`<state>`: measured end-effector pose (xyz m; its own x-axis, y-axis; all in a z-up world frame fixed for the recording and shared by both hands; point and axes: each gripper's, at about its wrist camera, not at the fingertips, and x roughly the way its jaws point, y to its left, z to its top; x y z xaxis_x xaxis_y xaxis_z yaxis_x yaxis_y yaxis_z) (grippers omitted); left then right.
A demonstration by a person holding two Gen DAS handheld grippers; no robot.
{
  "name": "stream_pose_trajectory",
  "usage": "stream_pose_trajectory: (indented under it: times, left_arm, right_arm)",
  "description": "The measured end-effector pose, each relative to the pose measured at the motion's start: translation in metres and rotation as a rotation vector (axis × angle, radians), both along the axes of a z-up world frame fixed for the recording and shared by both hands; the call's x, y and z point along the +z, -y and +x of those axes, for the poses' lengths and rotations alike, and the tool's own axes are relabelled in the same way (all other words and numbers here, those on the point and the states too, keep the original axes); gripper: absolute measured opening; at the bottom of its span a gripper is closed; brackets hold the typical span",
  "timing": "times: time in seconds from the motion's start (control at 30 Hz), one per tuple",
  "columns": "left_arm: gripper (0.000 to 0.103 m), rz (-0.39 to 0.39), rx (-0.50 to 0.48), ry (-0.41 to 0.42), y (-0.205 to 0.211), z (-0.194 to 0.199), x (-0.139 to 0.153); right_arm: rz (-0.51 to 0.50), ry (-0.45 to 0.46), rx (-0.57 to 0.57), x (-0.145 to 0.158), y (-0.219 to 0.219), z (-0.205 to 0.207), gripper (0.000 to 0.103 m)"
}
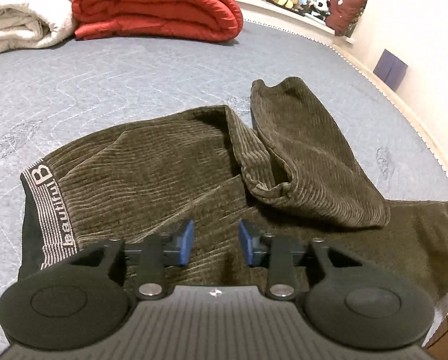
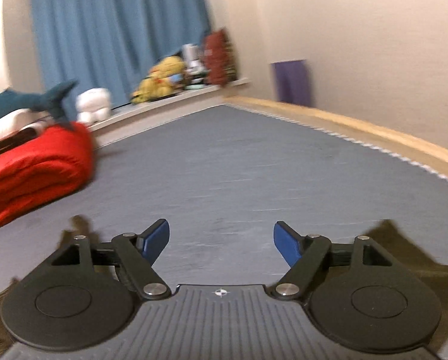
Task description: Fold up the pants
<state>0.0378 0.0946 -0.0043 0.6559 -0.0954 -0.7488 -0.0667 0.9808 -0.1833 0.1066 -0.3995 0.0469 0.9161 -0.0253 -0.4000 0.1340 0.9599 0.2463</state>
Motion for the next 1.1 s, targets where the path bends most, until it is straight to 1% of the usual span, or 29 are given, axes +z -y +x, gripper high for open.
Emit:
stream_pose_trajectory:
  times: [0.13,0.27,0.37,0.53,0.67,0.77,0.83,0.93,1.1]
  left_arm:
    - [0.035,-0.024,0.040,0.020,-0.013,0.001,0.006]
    - [0.035,-0.037,0.123,0.061,-0.035,0.003,0.018]
    - [0.035,-0.054,0.164,0.053,-0.041,0.006,0.018]
    - [0.035,-0.051,0.149,0.029,-0.033,0.012,0.013]
    - [0.035,-0.049,0.129,0.032,-0.027,0.014,0.013]
    - [0.035,-0.043,0.121,0.033,-0.026,0.016,0.012]
    - [0.036,-0.043,0.122,0.028,-0.028,0.018,0.011]
    - [0.036,-0.046,0.126,0.019,-0.031,0.021,0.009]
    - [0.036,-0.051,0.118,0.020,-0.032,0.021,0.010]
  right_arm:
    - [-0.011,-0.011,0.110,0.003,-0.035,0.015,0.079]
    - [-0.023,-0.050,0.171,-0.001,-0.060,0.030,0.079]
    - [-0.003,-0.068,0.217,-0.006,-0.076,0.041,0.079]
    - [-0.034,-0.185,0.249,-0.032,-0.111,0.067,0.079]
    - [-0.068,-0.250,0.266,-0.051,-0.130,0.084,0.079]
    - [-0.061,-0.327,0.245,-0.064,-0.136,0.097,0.079]
    - [-0.032,-0.368,0.243,-0.071,-0.136,0.102,0.079]
    - [-0.024,-0.406,0.261,-0.076,-0.142,0.107,0.079]
    - [-0.070,-0.427,0.305,-0.082,-0.155,0.102,0.077]
